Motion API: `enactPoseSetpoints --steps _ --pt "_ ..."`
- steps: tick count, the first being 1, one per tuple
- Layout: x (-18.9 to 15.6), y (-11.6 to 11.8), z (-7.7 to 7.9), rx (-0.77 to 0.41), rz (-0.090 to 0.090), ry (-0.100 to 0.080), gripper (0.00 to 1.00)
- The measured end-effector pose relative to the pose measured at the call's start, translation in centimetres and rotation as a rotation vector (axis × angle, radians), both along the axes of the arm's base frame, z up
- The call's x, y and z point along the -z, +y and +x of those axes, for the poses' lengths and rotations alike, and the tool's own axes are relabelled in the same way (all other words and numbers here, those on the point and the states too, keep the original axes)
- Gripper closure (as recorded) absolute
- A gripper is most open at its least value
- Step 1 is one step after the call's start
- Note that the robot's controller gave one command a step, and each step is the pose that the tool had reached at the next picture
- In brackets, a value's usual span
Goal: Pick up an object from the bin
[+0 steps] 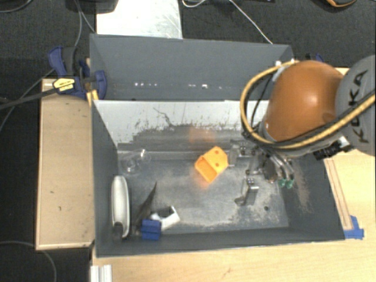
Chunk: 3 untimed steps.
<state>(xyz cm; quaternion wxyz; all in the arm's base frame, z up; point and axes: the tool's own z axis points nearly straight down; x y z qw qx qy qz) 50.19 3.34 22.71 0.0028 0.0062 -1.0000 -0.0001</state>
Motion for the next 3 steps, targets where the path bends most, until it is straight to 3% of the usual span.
enactPoseSetpoints --steps 1,2,3 --pt "-0.4 0.0 0.2 0.002 0.001 -0.009 0.0" --pt "3.1 9.3 6.5 -0.038 0.002 -0.008 0.0" --pt "6.8 7.3 1.2 -0.109 0.001 -0.01 0.0"
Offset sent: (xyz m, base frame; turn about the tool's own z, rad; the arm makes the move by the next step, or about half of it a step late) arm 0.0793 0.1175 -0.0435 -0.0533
